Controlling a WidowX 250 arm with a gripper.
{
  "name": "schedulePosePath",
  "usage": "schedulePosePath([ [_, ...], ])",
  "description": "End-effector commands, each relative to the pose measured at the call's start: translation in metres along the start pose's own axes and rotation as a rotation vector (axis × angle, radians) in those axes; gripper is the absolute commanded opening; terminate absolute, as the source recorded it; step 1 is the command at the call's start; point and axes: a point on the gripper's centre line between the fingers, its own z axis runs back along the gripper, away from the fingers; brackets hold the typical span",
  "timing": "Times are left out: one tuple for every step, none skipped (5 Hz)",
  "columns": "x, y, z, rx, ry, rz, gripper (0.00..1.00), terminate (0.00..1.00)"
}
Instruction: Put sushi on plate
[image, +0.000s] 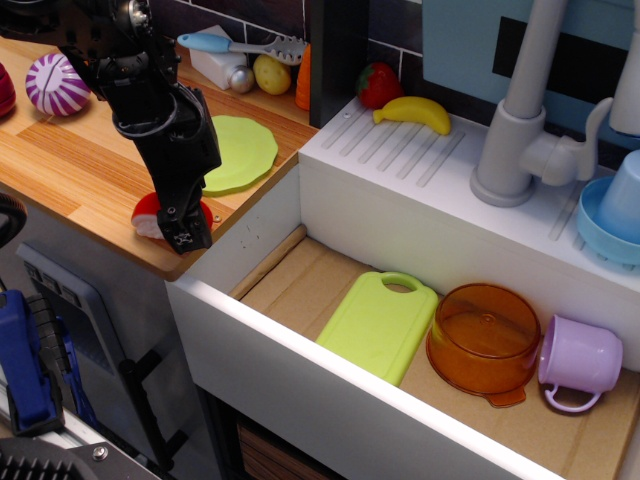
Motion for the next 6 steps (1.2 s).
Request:
schedulePosePath([
  [0.001, 0.010, 0.002, 0.026, -0.011, 0.013, 0.00, 0.00],
  [0.001, 0.009, 0.002, 0.032, -0.016, 0.023, 0.00, 0.00],
  [0.007, 0.016, 0.009, 0.059, -0.013, 0.009, 0.00, 0.00],
  [0.025, 0.033, 0.025, 0.088, 0.008, -0.038, 0.00, 0.00],
  [0.043, 0.040, 0.028, 0.090, 0.014, -0.058, 0.00, 0.00],
  [0.055, 0.058, 0.013, 0.076, -0.035, -0.096, 0.00, 0.00],
])
